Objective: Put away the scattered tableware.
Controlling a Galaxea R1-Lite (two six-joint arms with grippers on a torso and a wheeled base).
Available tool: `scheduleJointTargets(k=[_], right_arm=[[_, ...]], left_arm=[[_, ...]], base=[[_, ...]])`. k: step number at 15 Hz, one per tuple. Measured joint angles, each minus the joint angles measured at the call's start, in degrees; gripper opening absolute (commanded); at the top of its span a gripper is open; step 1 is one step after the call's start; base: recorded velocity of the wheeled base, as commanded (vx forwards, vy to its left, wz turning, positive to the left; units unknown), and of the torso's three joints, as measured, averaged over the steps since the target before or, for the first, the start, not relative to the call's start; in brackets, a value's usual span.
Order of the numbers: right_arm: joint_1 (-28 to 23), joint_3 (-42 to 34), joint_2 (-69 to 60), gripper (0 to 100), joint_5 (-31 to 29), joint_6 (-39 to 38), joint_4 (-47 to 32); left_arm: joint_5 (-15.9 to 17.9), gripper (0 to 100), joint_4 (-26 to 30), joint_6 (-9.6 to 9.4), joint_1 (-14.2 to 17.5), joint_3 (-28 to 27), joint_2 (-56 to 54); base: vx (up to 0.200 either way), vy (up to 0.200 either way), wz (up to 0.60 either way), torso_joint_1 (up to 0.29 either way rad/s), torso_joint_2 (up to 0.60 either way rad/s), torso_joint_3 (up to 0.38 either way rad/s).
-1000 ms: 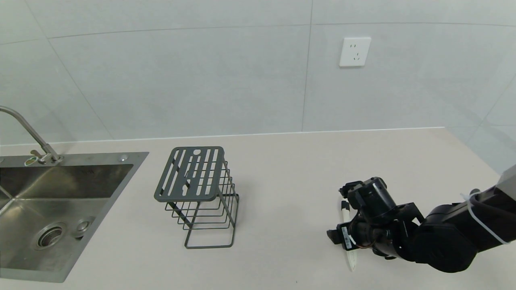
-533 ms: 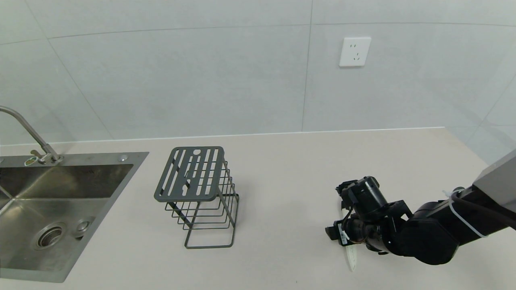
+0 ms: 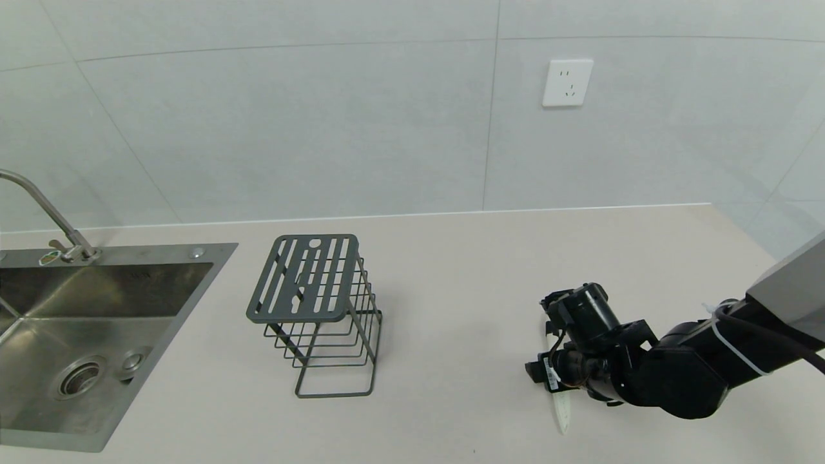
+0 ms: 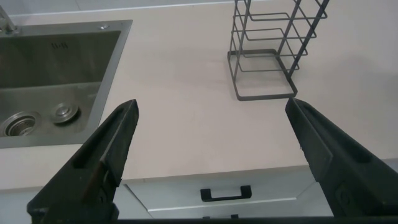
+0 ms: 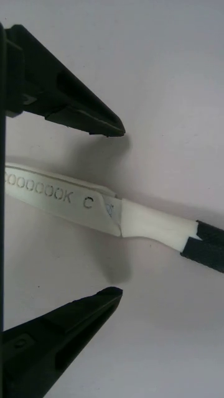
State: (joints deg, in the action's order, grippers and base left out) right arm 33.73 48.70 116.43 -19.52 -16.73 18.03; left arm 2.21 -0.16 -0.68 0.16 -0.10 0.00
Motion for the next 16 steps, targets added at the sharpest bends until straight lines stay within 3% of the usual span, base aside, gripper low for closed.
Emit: scheduleJointTargets(k=[9,16], right_arm=[[0.1,0.3,0.4,0,-0.1,0.8,-0.2],[0.2,1.7,-6.9,0,0.0,1.3,-0.2]], left_arm=[[0.0,100,0.0,-0.16,0.0,0.0,0.0],[0.0,100,0.0,-0.32,0.0,0.0,0.0]], base=[[0.0,0.0,0.0,0.0,0.0,0.0],[0.0,0.0,0.0,0.0,0.0,0.0]])
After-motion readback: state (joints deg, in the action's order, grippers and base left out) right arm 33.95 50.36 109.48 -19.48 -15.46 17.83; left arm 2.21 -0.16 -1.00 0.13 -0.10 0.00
